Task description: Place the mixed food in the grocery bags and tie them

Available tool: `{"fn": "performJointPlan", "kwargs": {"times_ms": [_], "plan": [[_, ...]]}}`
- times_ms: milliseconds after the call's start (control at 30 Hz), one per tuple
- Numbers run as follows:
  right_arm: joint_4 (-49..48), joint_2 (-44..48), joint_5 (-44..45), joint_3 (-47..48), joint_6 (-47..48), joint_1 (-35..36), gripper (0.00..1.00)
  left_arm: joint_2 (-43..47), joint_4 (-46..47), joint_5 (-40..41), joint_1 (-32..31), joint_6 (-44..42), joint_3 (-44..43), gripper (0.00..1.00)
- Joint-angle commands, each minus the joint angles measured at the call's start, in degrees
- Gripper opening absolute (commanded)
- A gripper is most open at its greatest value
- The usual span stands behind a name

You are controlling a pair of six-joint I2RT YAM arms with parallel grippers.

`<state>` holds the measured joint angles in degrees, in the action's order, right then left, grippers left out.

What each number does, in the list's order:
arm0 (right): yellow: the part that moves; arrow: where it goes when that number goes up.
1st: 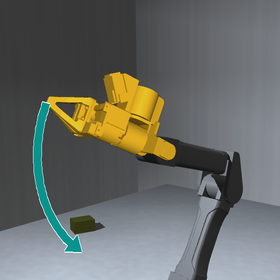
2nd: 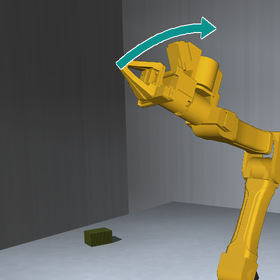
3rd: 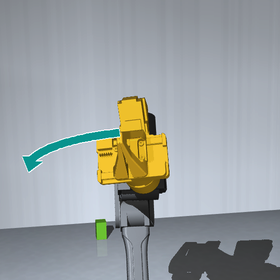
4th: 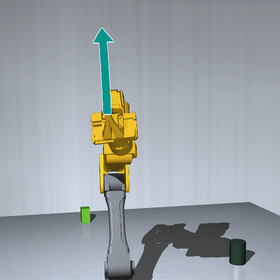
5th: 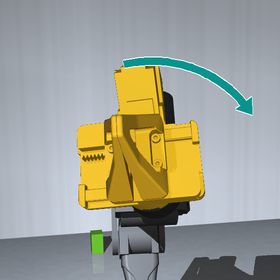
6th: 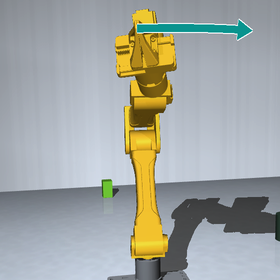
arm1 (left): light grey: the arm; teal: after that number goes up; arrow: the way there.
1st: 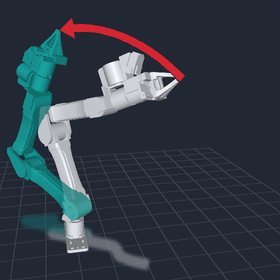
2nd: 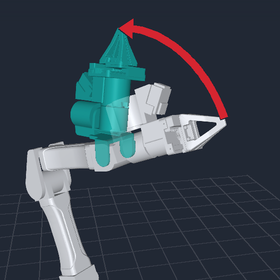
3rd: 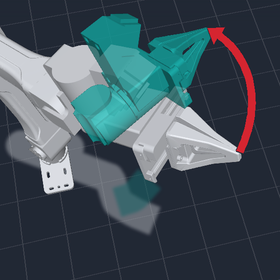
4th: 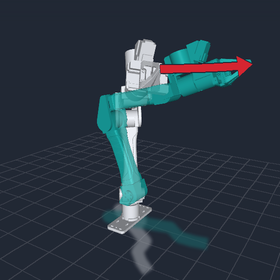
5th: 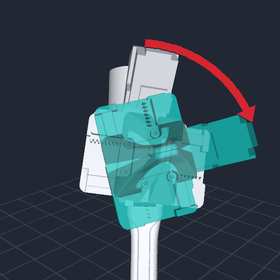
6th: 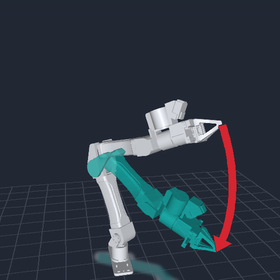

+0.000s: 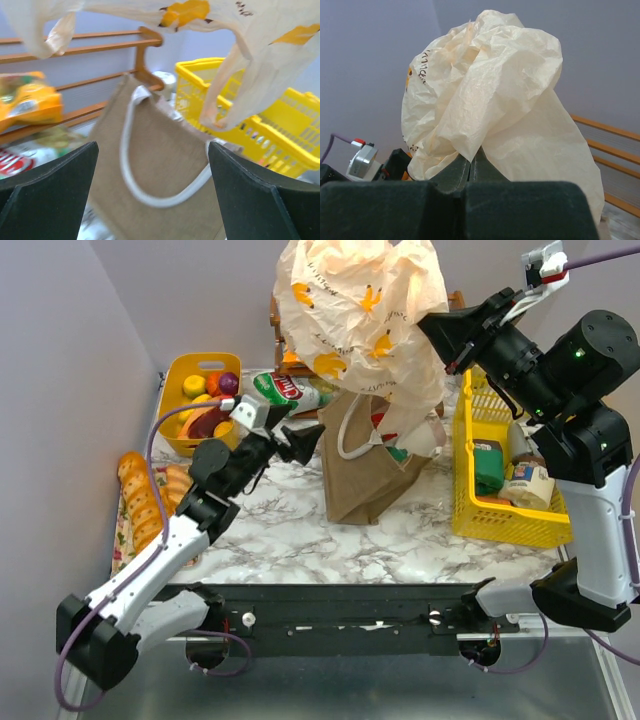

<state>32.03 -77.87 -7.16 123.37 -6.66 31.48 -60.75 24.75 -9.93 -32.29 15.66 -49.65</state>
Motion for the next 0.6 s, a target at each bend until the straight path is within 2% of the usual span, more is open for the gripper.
{"fn": "performJointPlan", "kwargs": {"times_ms": [0, 233, 300, 567], "plan": [[-3.2, 0.0, -9.7, -0.8, -7.0, -0.2, 0.01, 7.5, -3.4, 5.0, 2.2, -7.0, 5.8, 0.99], [-4.9, 0.6, -17.6, -2.3, -14.2, -0.2, 0.01, 11.9, -3.2, 6.5, 6.2, -9.3, 6.4, 0.99], [-4.9, 0.7, -18.8, -2.5, -15.2, -0.2, 0.01, 11.7, -3.4, 7.7, 6.5, -8.9, 6.0, 0.99], [-6.1, 0.9, -22.2, -2.8, -19.4, -0.2, 0.01, 8.5, 2.4, 3.3, 6.6, -6.0, 6.3, 0.99]]}}
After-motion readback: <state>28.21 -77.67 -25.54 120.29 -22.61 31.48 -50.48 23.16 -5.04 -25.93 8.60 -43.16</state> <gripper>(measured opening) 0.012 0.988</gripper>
